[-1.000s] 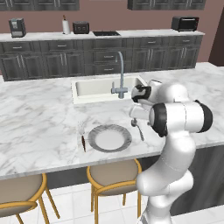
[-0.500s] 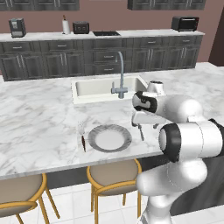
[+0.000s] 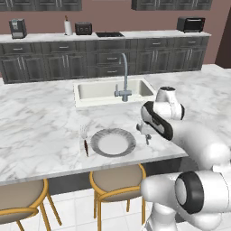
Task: Take the fork and place it on the left side of the plate. Then take the spoon and place it on the right side of the plate. Make sure they're directly next to the plate.
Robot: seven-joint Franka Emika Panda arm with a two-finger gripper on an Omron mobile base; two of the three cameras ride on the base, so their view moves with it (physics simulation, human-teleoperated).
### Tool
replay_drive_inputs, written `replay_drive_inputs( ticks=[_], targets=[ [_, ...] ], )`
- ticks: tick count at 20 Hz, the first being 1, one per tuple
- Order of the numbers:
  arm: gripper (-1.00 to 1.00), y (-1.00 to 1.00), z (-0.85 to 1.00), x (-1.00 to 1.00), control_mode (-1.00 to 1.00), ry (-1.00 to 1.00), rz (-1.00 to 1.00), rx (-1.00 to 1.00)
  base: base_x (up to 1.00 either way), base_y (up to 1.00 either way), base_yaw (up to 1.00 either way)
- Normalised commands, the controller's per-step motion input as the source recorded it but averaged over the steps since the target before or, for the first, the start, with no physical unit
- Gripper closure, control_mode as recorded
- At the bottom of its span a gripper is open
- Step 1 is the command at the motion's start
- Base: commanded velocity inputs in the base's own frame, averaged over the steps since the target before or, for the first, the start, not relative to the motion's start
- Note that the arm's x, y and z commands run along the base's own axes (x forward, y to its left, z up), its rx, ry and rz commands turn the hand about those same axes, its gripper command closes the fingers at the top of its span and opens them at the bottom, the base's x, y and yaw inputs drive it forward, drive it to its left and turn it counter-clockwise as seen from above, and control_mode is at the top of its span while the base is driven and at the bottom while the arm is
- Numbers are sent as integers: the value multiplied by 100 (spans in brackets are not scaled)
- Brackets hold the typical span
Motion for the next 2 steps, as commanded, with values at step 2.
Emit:
replay_drive_inputs(
  ticks=[2],
  targets=[
    [-100,8,15,-83,-100,-12,-3,0,0,0,0]
  ],
)
